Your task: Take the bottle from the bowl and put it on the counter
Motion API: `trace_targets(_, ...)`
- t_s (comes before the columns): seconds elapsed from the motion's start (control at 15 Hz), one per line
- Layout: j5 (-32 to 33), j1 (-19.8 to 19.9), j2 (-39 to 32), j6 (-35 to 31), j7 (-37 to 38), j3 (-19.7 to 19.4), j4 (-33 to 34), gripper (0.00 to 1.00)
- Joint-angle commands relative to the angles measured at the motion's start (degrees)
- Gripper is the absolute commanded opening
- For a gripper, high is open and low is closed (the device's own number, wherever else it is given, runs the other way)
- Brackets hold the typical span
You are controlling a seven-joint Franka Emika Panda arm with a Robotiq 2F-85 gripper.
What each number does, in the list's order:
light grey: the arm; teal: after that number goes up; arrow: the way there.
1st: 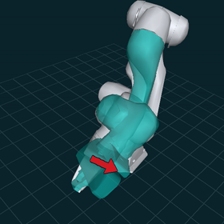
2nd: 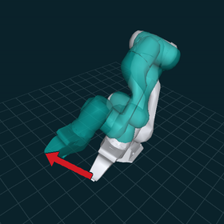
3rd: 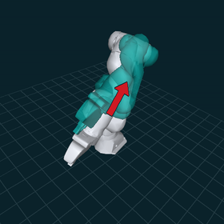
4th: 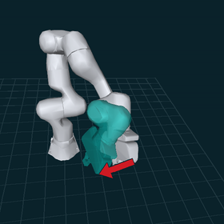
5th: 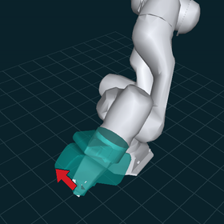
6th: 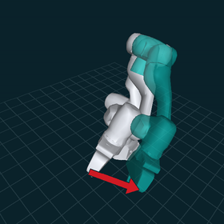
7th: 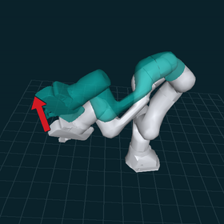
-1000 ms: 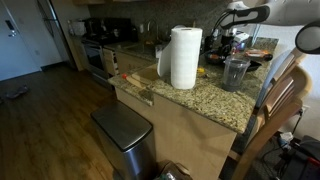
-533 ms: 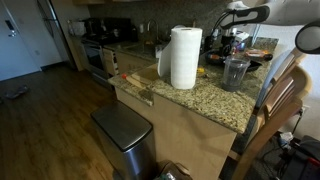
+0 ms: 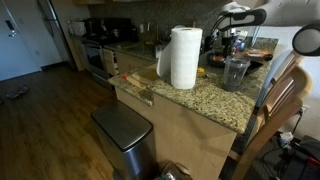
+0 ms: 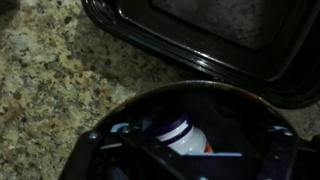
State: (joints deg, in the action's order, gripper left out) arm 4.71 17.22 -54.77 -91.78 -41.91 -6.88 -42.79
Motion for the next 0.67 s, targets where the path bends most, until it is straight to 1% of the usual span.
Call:
trace_targets(0.0, -0.92, 0.53, 0.26, -0.29, -0.34, 0.58, -0.29, 1.00)
trace_targets(0.07, -1.96, 1.11, 0.46, -1.05, -2.00, 1.46, -0.69, 1.00)
trace_targets(0.27, -1.23, 1.11, 0.29, -2.07, -9.42, 2.33, -1.62, 1.00)
trace_targets(0.33, -1.70, 1.15, 0.23, -2.13, -9.87, 2.53, -1.79, 1.00)
trace_targets(0.4, -1.00, 0.36, -0.01, -0.92, -6.87, 1.34, -0.27, 1.00)
trace_targets(0.6, -1.00, 0.38, -0.06, -1.17, -8.26, 1.67, -0.42, 1.00)
